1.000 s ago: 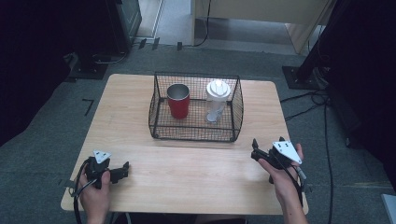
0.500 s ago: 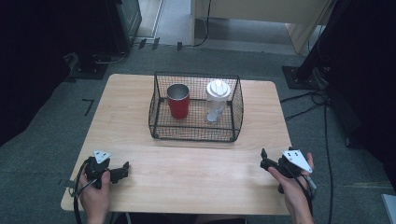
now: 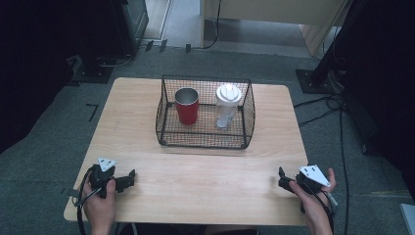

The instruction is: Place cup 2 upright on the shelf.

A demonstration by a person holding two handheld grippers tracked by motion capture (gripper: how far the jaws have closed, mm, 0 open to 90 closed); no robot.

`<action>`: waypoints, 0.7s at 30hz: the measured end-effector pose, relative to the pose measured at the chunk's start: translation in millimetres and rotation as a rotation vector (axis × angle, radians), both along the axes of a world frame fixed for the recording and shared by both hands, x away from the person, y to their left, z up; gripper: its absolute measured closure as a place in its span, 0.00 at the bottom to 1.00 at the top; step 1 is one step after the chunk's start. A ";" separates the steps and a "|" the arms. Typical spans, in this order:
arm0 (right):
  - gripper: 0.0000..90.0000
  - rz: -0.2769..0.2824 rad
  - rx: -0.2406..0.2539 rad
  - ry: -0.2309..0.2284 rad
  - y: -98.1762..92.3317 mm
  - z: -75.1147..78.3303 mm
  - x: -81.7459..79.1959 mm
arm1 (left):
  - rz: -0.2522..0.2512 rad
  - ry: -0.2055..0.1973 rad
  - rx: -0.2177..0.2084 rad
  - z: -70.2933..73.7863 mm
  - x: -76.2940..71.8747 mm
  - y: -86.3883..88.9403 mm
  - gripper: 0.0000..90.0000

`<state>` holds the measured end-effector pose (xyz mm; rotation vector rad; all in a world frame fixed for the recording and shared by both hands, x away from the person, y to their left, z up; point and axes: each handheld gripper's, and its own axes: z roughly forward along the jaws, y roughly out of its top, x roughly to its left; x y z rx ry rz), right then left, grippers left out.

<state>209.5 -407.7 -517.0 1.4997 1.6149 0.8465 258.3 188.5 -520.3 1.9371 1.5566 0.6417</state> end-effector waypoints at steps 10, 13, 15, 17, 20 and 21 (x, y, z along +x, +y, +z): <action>0.00 -0.007 0.003 0.051 -14.0 -6.6 -9.1 | 0.001 -0.001 -0.001 -0.1 0.0 -0.1 0.00; 0.00 0.005 0.006 0.103 -17.9 -7.8 -9.8 | 0.001 -0.001 -0.001 -0.1 0.0 -0.1 0.00; 0.00 0.021 0.018 0.126 -19.4 -8.2 -10.8 | 0.001 -0.001 -0.001 -0.1 0.0 -0.1 0.00; 0.00 0.040 0.018 0.149 -19.6 -8.8 -11.4 | 0.001 -0.001 -0.001 -0.1 0.0 -0.1 0.00; 0.00 0.057 0.000 0.213 -19.4 -11.0 -12.1 | 0.001 -0.001 0.000 -0.1 0.0 -0.1 0.00; 0.00 0.063 0.002 0.214 -19.5 -10.9 -12.7 | 0.001 -0.001 0.000 -0.1 0.0 -0.1 0.00</action>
